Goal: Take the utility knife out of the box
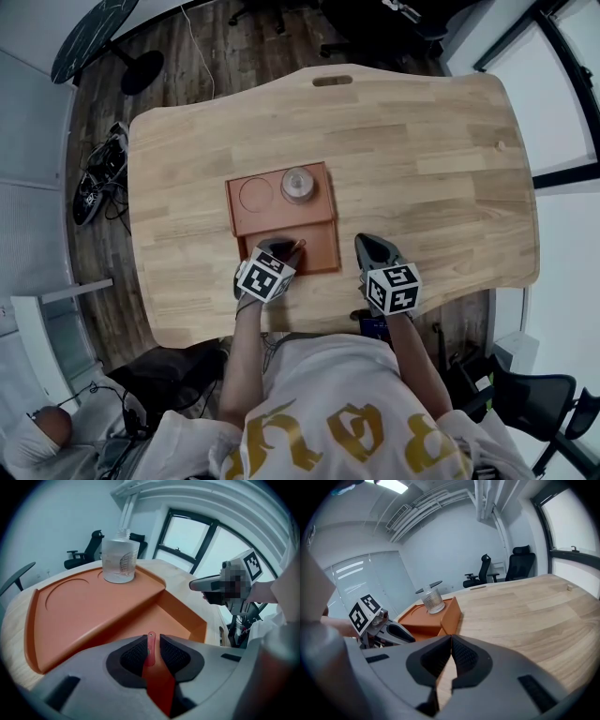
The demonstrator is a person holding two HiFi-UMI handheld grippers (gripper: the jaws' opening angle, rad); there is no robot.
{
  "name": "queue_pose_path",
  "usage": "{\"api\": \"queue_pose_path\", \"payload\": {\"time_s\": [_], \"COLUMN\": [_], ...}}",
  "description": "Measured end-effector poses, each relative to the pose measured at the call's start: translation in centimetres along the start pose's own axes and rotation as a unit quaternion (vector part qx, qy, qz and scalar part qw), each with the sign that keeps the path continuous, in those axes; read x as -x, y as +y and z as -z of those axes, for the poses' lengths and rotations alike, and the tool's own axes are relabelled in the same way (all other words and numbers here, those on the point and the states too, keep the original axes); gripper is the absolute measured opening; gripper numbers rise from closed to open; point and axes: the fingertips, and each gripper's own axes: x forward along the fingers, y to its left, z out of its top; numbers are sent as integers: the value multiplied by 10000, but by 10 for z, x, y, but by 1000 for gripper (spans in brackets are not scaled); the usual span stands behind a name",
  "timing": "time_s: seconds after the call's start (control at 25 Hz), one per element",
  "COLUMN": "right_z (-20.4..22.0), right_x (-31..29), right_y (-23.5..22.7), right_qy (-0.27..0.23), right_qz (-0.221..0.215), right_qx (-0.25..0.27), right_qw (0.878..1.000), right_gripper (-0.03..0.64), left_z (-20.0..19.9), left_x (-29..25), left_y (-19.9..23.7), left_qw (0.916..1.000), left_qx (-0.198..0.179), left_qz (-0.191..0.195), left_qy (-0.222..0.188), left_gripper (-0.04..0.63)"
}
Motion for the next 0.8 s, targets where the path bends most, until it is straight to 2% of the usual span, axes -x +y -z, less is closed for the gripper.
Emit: {"api": "queue_pose_path", "payload": {"time_s": [0.04, 0.08, 0.24, 0.44, 0.8], "right_z": [0, 0, -3, -1, 3], "right_x": [-1, -2, -5, -8, -10], "right_y": [-1, -3, -8, -14, -20], "right_qy": [11, 16, 20, 49, 76], "right_qz": [6, 15, 36, 60, 40], "right_qx": [-15, -31, -72, -130, -324], "right_qw": [10000, 10000, 10000, 9999, 9994], "right_gripper": [12, 11, 11, 12, 11], "left_z": [1, 2, 7, 11, 11], "left_x": [-2, -4, -11, -18, -22], "left_y": [0, 0, 2, 2, 5], "left_qw": [10000, 9999, 9991, 9950, 9875], "left_qx": [-2, -12, -243, -781, -1267], "left_qz": [25, 40, -17, -217, -638], "left_qy": [49, 105, 340, 591, 694], "left_gripper": [83, 97, 102, 107, 97]}}
